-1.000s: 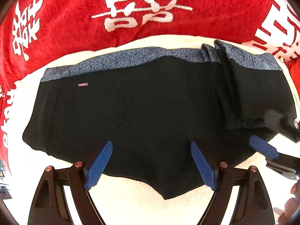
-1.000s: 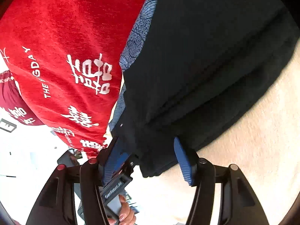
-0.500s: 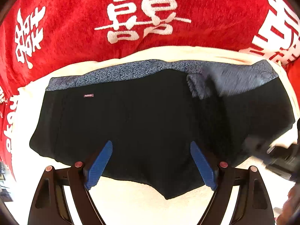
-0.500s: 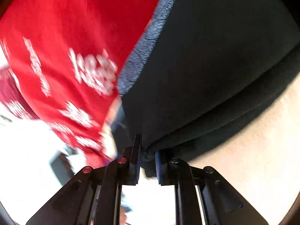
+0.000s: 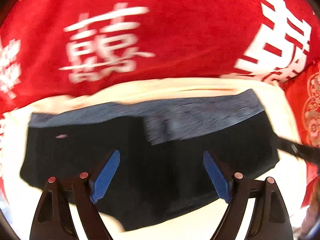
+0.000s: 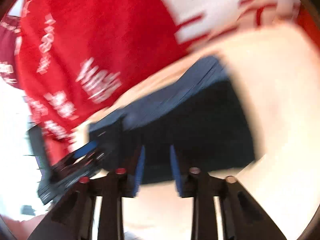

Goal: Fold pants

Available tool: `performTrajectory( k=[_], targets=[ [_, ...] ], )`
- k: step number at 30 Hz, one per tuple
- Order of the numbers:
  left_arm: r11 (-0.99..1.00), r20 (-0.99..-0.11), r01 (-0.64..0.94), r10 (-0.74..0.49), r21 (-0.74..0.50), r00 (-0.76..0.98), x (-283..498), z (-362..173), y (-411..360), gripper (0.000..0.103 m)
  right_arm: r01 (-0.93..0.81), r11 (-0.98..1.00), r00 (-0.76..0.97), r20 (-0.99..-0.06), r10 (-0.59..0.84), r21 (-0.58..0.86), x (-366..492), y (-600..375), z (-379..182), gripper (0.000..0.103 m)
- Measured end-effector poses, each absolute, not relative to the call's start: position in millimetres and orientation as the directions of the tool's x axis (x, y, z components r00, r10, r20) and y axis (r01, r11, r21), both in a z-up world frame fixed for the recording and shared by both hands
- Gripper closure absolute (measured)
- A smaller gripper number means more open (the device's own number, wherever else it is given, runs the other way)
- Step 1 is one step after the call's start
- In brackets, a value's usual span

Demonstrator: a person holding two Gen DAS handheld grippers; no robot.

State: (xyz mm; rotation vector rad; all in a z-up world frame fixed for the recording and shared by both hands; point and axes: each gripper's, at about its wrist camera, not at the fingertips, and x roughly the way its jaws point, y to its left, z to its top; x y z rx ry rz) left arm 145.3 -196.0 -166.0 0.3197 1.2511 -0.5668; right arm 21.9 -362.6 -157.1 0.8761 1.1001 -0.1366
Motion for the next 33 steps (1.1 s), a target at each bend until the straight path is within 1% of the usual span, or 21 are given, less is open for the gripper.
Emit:
performTrajectory(
  k=[1, 3, 5, 6, 7, 9, 13, 15, 17, 18, 19, 20, 28, 31, 33],
  targets=[
    [0.820, -0.953, 0.567, -0.232, -0.083, 0.196, 145.8, -170.9, -207.6, 0.017, 0.516, 0.678, 0.473, -0.834, 0.285, 0.524, 27.9, -370.9, -158.3, 0.085],
    [0.822, -0.960, 0.565, -0.208, -0.069, 0.186, 148.3, -188.8, -225.8, 0.017, 0.517, 0.696, 0.461, -0.847, 0.264, 0.498, 43.7, -389.5, -165.9, 0.085],
    [0.837, -0.974, 0.547, -0.144, -0.027, 0.172, 150.1, -212.0, -232.9, 0.017, 0.512, 0.740, 0.384, -0.887, 0.257, 0.437, 61.4, -395.3, -185.8, 0.085],
    [0.845, -0.980, 0.534, -0.127, -0.026, 0.152, 151.1, -222.1, -232.7, 0.016, 0.510, 0.758, 0.356, -0.902, 0.244, 0.406, 56.0, -399.8, -194.3, 0.085],
    [0.855, -0.983, 0.517, -0.133, -0.049, 0.127, 151.8, -229.3, -229.4, 0.016, 0.501, 0.780, 0.329, -0.916, 0.230, 0.375, 56.1, -398.7, -206.4, 0.085],
    [0.877, -0.981, 0.477, -0.142, -0.062, 0.134, 153.3, -232.0, -220.7, 0.002, 0.482, 0.785, 0.361, -0.905, 0.227, 0.389, 51.9, -398.4, -209.4, 0.086],
    [0.874, -0.984, 0.484, -0.126, -0.048, 0.128, 154.4, -233.0, -219.1, 0.001, 0.494, 0.772, 0.362, -0.901, 0.237, 0.401, 40.6, -398.1, -201.9, 0.085],
    [0.872, -0.985, 0.488, -0.104, -0.022, 0.141, 152.6, -229.6, -221.2, 0.001, 0.489, 0.772, 0.356, -0.901, 0.249, 0.406, 39.7, -395.8, -195.3, 0.078],
    [0.873, -0.984, 0.487, -0.081, 0.007, 0.160, 149.8, -219.8, -223.0, 0.001, 0.478, 0.765, 0.361, -0.891, 0.276, 0.431, 38.4, -390.1, -187.4, 0.050],
    [0.874, -0.984, 0.486, -0.077, 0.012, 0.163, 148.3, -215.8, -222.5, 0.001, 0.470, 0.766, 0.365, -0.887, 0.283, 0.438, 36.3, -388.1, -181.8, 0.042],
    [0.875, -0.984, 0.484, -0.073, 0.016, 0.165, 146.5, -212.7, -221.2, 0.001, 0.463, 0.775, 0.362, -0.890, 0.278, 0.431, 36.0, -384.5, -176.7, 0.030],
    [0.879, -0.984, 0.477, -0.067, 0.021, 0.167, 144.4, -209.1, -218.7, 0.001, 0.458, 0.787, 0.352, -0.898, 0.266, 0.413, 36.1, -381.5, -173.3, 0.024],
    [0.923, -0.985, 0.385, -0.060, 0.007, 0.163, 130.5, -181.1, -177.2, 0.001, 0.407, 0.846, 0.248, -0.933, 0.261, 0.345, 26.1, -352.3, -171.6, 0.023],
    [0.929, -0.986, 0.371, -0.061, 0.001, 0.156, 128.1, -182.0, -158.9, 0.001, 0.397, 0.870, 0.210, -0.951, 0.225, 0.293, 19.8, -342.4, -167.9, 0.023],
    [0.932, -0.987, 0.363, -0.063, -0.004, 0.150, 127.2, -182.7, -145.1, 0.001, 0.395, 0.874, 0.200, -0.955, 0.220, 0.284, 18.6, -334.6, -166.4, 0.023]
  ],
)
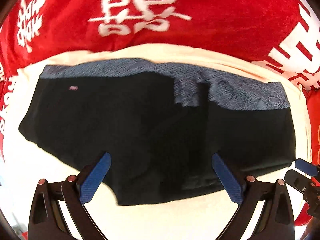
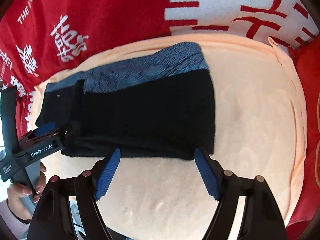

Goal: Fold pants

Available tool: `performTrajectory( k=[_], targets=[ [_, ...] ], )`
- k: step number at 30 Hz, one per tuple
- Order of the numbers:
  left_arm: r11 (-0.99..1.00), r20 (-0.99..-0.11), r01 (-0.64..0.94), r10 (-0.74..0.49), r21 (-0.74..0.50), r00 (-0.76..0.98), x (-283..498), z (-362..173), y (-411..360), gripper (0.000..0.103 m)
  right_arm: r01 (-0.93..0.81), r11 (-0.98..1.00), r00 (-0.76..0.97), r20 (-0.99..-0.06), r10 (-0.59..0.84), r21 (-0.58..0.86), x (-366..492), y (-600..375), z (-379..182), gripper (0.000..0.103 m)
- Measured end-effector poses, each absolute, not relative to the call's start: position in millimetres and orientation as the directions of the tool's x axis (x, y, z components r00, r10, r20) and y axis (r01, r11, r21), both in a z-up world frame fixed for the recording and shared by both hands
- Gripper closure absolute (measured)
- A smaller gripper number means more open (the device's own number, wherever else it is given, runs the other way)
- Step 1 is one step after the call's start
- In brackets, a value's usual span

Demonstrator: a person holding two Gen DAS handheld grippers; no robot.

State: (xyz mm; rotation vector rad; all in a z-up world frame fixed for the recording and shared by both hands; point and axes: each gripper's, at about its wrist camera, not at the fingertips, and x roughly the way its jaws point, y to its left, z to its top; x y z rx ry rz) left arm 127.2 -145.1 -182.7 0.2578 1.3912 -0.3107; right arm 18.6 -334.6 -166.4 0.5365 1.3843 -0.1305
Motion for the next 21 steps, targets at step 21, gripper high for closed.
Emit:
performTrajectory(
  k=[21],
  targets=[
    [0.991, -0.992, 0.128, -0.037, -0.022, 0.119, 175.4, -202.2, 48.1, 0.001, 0.144, 0.969, 0.141, -0.973, 0.180, 0.200, 127.3, -141.1, -170.9, 0.023]
  ],
)
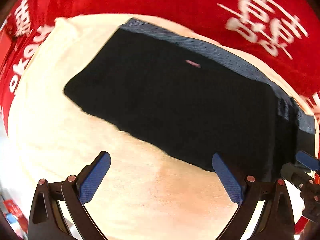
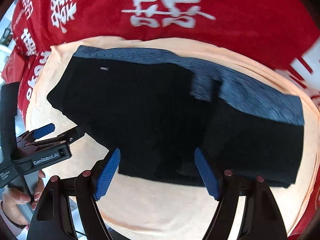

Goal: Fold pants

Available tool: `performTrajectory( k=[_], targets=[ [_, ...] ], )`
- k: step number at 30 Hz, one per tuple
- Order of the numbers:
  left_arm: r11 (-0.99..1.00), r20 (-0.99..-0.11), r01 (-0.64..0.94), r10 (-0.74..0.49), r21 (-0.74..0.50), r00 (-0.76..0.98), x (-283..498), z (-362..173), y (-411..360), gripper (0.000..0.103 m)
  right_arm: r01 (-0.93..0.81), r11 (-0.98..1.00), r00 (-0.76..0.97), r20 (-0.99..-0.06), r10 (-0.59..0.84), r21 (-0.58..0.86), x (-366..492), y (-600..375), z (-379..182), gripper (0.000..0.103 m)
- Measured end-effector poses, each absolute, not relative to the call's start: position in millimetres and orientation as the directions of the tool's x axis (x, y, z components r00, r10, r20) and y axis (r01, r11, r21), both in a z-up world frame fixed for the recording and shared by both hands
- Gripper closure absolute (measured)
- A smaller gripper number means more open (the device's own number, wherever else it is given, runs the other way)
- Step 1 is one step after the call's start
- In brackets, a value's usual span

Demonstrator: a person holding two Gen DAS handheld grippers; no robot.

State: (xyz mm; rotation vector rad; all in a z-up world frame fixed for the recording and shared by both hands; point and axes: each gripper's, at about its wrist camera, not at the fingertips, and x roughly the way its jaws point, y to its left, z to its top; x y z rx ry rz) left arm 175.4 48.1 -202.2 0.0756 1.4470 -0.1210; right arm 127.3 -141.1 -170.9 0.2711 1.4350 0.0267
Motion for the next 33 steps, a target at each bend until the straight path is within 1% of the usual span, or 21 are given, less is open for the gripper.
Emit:
performTrajectory(
  k=[4, 6, 10, 11, 14, 17, 23, 25, 29, 33],
  targets=[
    [0.996, -0.993, 0.078, -0.049, -0.041, 0.111, 182.4, -208.0, 70.8, 0.001, 0.130, 0.975, 0.108, -0.980, 0.165, 0.178, 138.0, -129.7, -184.8, 0.023],
    [0.996, -0.991, 0.051, -0.077, -0.072, 0.111, 186.5, -210.4, 81.1, 0.001, 0.129, 0.977, 0.075, -0.984, 0.163, 0.172, 139.9, -125.5, -197.1, 0.023],
    [0.983, -0.977, -0.022, -0.176, -0.180, 0.120, 196.4, -215.2, 105.9, 0.001, 0.172, 0.964, 0.025, -0.979, 0.202, 0.203, 134.6, -125.2, -218.3, 0.023],
    [0.973, -0.969, -0.057, -0.215, -0.223, 0.124, 199.7, -217.2, 116.1, 0.001, 0.170, 0.965, 0.029, -0.980, 0.195, 0.197, 134.6, -124.4, -219.0, 0.023],
    [0.950, -0.952, -0.115, -0.274, -0.290, 0.138, 206.3, -222.3, 138.5, 0.001, 0.163, 0.969, 0.028, -0.983, 0.182, 0.184, 134.2, -120.4, -220.4, 0.020],
    [0.930, -0.934, -0.134, -0.324, -0.343, 0.148, 210.4, -227.1, 152.6, 0.001, 0.147, 0.972, 0.027, -0.983, 0.183, 0.185, 133.1, -117.0, -221.5, 0.015],
    [0.876, -0.885, -0.144, -0.439, -0.460, 0.154, 217.0, -242.5, 167.5, 0.001, 0.130, 0.974, 0.024, -0.983, 0.182, 0.183, 132.1, -110.1, -224.8, 0.011],
    [0.863, -0.871, -0.146, -0.456, -0.483, 0.183, 219.7, -240.0, 165.2, 0.001, 0.127, 0.974, 0.023, -0.983, 0.184, 0.185, 131.9, -108.1, -225.5, 0.010],
    [0.810, -0.819, -0.155, -0.530, -0.566, 0.221, 226.9, -239.9, 160.4, 0.001, 0.122, 0.974, 0.024, -0.981, 0.192, 0.193, 135.5, -107.7, -227.1, 0.010],
    [0.788, -0.797, -0.158, -0.554, -0.595, 0.241, 230.0, -240.4, 162.7, 0.001, 0.125, 0.971, 0.030, -0.979, 0.202, 0.204, 139.1, -110.5, -227.5, 0.010]
  ],
)
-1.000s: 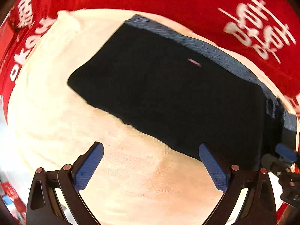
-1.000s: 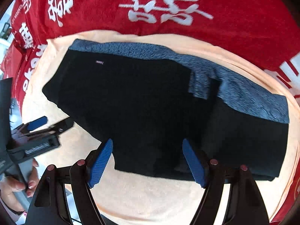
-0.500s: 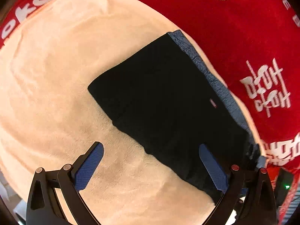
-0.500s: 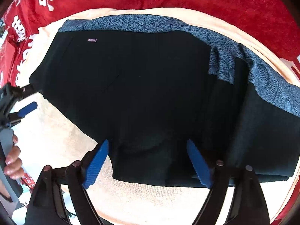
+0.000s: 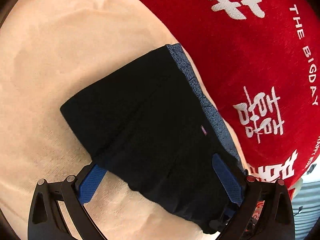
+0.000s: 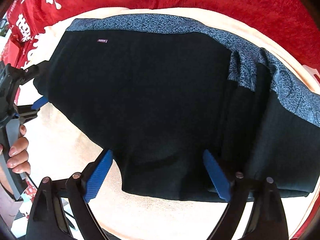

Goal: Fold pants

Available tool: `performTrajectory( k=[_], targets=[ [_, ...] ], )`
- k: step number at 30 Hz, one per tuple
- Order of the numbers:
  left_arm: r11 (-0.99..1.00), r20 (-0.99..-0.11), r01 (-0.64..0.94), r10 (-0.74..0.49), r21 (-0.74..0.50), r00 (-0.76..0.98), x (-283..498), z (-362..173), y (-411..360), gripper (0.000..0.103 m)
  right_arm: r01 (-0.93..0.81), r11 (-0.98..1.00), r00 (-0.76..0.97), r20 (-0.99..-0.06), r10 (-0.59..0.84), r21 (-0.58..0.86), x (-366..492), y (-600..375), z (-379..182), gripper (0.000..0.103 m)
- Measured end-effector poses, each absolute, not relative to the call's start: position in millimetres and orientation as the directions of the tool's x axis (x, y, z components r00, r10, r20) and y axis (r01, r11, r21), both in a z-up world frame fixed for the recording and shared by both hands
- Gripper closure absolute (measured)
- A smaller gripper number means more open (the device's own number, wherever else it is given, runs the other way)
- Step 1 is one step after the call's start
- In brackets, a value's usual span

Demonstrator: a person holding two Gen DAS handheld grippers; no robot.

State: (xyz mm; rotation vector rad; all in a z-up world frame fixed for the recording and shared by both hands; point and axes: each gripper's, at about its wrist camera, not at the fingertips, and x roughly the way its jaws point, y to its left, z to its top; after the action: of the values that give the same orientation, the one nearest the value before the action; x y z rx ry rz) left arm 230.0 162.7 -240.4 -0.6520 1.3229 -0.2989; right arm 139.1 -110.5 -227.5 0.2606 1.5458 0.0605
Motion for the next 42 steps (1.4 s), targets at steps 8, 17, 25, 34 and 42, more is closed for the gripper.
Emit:
performTrajectory(
  k=[8, 17, 25, 34, 42],
  targets=[
    [0.773, -0.760, -0.075, -0.593, -0.630, 0.267, 239.1, -221.0, 137.7, 0.001, 0.120, 0.969, 0.039, -0.976, 0.213, 0.216, 134.5, -117.7, -224.0, 0.010],
    [0.934, -0.923, -0.100, -0.315, -0.343, 0.219, 248.9, -233.3, 111.2, 0.052, 0.134, 0.959, 0.095, -0.966, 0.240, 0.251, 146.2, -135.0, -190.7, 0.010],
    [0.941, -0.903, 0.313, -0.022, 0.125, 0.428, 211.2, -203.8, 38.1, 0.065, 0.124, 0.876, 0.136, -0.882, 0.450, 0.466, 237.3, -147.2, -126.7, 0.010],
    [0.889, -0.870, 0.398, -0.002, 0.225, 0.494, 193.9, -202.0, 17.4, 0.065, -0.157, 0.864, -0.172, -0.875, 0.453, 0.478, 332.5, -16.4, -136.9, 0.010],
    [0.894, -0.867, 0.389, -0.002, 0.222, 0.499, 191.7, -202.0, 17.1, 0.065, -0.248, 0.878, -0.408, -0.866, 0.290, 0.411, 349.5, 61.8, -202.8, 0.015]
  ],
)
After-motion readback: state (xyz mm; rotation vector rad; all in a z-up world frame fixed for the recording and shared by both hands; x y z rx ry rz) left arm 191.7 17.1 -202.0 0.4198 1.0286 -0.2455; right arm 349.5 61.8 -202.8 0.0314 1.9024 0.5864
